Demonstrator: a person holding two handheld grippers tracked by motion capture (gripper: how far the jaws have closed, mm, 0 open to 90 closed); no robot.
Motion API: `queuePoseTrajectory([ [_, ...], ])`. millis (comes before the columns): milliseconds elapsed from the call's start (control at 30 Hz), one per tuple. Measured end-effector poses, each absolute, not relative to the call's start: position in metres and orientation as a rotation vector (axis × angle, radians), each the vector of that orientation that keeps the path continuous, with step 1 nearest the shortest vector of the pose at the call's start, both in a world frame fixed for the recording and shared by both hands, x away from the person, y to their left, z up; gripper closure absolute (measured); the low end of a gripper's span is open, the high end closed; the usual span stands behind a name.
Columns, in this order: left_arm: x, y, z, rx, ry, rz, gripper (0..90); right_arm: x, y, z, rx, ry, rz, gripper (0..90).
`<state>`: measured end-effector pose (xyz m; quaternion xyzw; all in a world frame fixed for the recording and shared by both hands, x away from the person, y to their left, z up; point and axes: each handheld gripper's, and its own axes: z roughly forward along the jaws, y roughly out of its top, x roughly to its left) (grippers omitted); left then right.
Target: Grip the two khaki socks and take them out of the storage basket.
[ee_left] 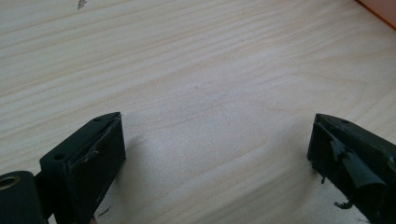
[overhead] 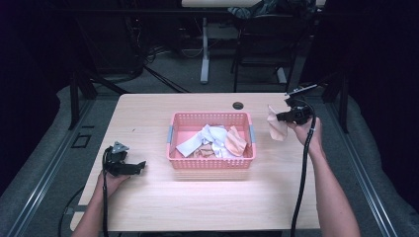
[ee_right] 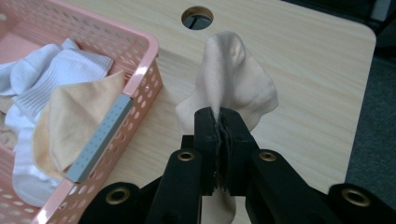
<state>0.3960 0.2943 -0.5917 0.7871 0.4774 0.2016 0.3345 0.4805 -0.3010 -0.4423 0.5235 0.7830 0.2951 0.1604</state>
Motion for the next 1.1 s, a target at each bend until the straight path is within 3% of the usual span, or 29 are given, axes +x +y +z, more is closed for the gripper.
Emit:
queuePoseTrajectory([
  [633,0.396,0.294,-0.592,2.057,1.243,0.526,3.9,0.500,-0.314,-0.511,1.624,2.308,0.577,85.2],
  [800,0.396,0.294,-0.592,2.056,1.245,0.526,3.9,0.495,-0.317,-0.502,1.602,2.282,0.595,61.4],
  [967,0.396,0.294,-0.592,2.056,1.242,0.524,3.9,0.481,-0.323,-0.488,1.603,2.230,0.750,28.0],
  [1100,0.396,0.294,-0.592,2.056,1.242,0.525,3.9,0.469,-0.323,-0.475,1.588,2.226,0.839,15.5],
])
